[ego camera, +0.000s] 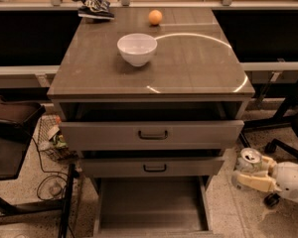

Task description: Place 7up can into bottom drawer

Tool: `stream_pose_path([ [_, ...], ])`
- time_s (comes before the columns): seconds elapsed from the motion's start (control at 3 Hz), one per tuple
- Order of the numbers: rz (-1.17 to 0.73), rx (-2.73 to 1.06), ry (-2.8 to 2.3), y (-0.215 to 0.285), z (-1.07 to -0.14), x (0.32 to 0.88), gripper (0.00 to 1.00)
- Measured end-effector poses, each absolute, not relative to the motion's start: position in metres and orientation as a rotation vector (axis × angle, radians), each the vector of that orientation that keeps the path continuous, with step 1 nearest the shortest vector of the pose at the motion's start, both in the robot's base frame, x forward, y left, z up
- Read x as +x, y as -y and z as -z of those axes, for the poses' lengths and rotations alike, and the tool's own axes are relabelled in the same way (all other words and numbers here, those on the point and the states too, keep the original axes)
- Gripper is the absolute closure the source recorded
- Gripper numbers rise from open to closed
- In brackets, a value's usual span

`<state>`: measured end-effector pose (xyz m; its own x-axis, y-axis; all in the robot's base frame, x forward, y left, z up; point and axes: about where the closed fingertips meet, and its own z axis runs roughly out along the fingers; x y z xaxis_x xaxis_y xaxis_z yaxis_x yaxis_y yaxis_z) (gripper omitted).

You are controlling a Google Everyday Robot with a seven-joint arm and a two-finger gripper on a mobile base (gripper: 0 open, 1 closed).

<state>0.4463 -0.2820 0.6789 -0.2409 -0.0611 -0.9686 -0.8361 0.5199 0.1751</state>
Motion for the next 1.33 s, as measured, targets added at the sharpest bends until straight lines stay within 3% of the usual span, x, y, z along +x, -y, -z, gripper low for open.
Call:
stream_pose_path([
  [0.67,-1.1,-0.838,-1.642,0.264,-0.551,0.414,1.0],
  [1.33,-1.099,-0.862,-1.636,0.243,-0.547,0.421,1.0],
])
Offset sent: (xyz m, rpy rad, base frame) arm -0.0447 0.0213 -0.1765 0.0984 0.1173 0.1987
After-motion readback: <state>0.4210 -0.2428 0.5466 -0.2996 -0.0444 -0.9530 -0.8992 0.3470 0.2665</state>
